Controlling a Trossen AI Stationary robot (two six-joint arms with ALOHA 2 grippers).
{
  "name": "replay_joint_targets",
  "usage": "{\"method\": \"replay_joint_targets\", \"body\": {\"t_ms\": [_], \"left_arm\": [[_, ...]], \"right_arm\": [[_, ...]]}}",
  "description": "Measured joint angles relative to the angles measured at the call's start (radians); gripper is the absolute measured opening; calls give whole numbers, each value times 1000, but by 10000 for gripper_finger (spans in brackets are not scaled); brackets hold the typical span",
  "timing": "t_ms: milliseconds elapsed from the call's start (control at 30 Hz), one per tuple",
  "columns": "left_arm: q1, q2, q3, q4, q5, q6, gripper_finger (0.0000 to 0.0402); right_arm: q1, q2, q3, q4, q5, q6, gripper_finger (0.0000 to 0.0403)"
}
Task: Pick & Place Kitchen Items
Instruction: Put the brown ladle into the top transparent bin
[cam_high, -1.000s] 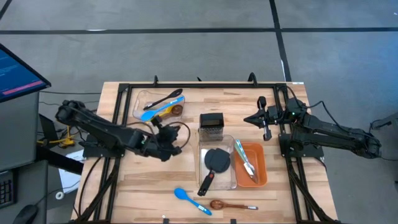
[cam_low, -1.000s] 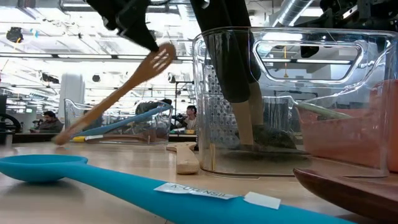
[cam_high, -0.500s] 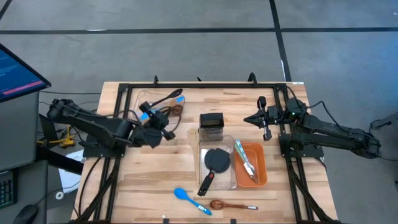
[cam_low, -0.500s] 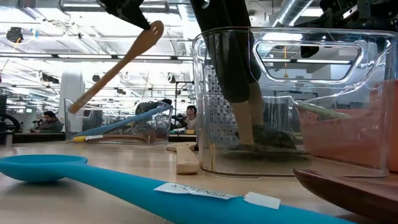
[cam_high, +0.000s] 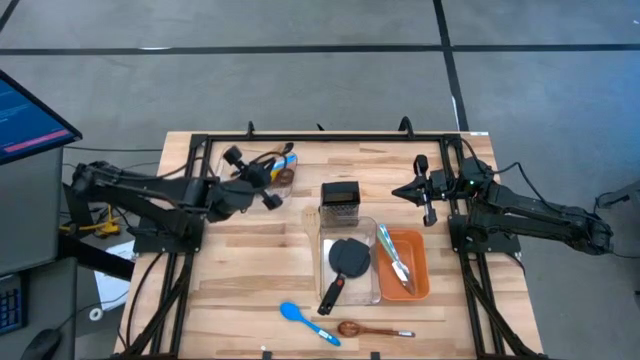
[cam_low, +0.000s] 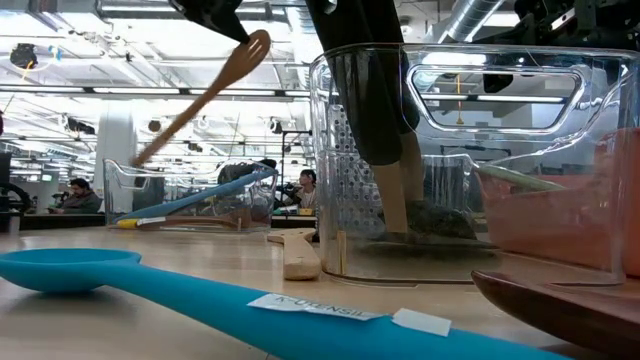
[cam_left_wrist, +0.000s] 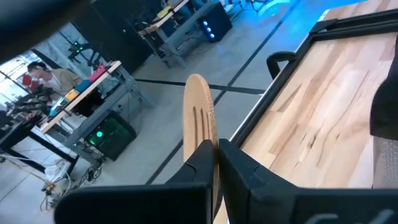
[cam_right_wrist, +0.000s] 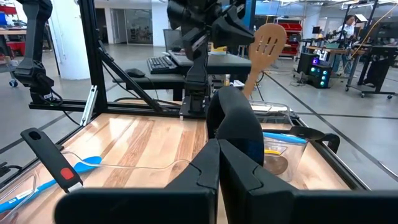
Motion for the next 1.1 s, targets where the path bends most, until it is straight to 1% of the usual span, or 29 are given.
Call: {"method": "replay_joint_targets", "body": {"t_ms": [200,467,567,700,1000,1100], "left_arm": [[61,0,-7,5,36,18,0],[134,1,-128,2,147,-132,0],[150,1,-166,3,155,-178,0],[163,1,-193,13,160,-194,0],[214,1,-231,41,260,-226,1],[226,1,-256,74,266,-246,1]], "right_arm": [[0,0,0,0,0,0,0],[0,0,0,0,0,0,0],[0,0,0,0,0,0,0],[0,0,0,0,0,0,0],[0,0,0,0,0,0,0],[0,0,0,1,0,0,0]]}}
